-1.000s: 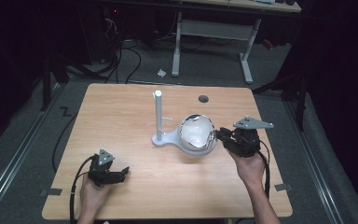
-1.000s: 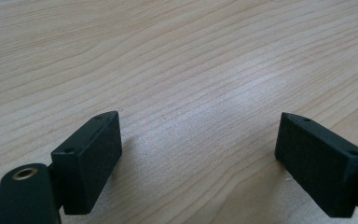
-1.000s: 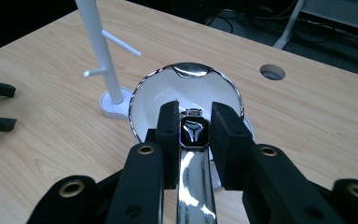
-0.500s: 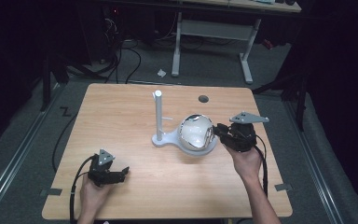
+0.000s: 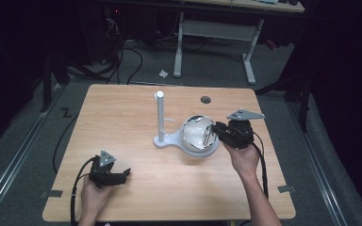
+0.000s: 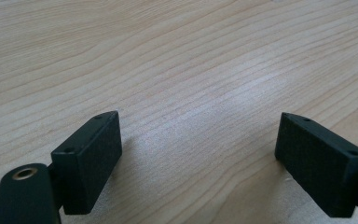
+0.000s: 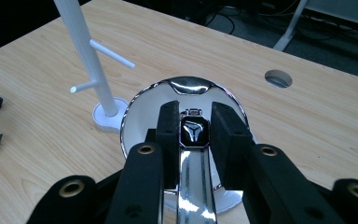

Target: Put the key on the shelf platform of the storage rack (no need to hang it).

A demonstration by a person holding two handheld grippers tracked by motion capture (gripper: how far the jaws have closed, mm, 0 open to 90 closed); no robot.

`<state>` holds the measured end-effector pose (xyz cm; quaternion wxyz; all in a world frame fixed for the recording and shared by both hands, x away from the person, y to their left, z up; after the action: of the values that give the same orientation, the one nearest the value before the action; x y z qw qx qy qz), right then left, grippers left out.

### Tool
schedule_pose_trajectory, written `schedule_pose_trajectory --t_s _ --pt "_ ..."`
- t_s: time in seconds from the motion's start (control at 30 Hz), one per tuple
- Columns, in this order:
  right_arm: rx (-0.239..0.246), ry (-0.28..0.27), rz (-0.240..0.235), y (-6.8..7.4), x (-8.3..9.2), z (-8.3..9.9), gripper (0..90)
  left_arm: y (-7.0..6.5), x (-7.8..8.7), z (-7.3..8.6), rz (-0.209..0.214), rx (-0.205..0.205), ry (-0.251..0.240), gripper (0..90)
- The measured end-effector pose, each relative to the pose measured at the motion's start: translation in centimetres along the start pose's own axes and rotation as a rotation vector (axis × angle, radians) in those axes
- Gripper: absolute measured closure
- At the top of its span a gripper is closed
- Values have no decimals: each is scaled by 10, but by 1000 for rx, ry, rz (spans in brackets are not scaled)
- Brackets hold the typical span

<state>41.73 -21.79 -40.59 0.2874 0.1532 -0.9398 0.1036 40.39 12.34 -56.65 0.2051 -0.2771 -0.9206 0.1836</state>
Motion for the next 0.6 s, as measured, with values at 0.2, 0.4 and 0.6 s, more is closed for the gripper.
schedule_pose_trajectory --t_s 0.2,0.4,0.6 --pt "-4 7 4 -1 -7 0 741 0 0 0 0 0 0 149" --pt "-6 12 3 0 -12 0 741 0 0 0 0 0 0 149" --pt "-4 23 2 1 -19 1 741 0 0 0 0 0 0 149"
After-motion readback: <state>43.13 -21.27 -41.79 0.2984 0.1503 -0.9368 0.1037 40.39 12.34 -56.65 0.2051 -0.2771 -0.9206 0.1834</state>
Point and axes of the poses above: each handheld gripper's, and its own axes: x roughly backward along the jaws, z roughly out of its underside, y roughly to its left, the point moved 5 cm from there along -x, roughly forward along the jaws, and after that the axes turned 11 degrees about z, right-handed, at the moved point
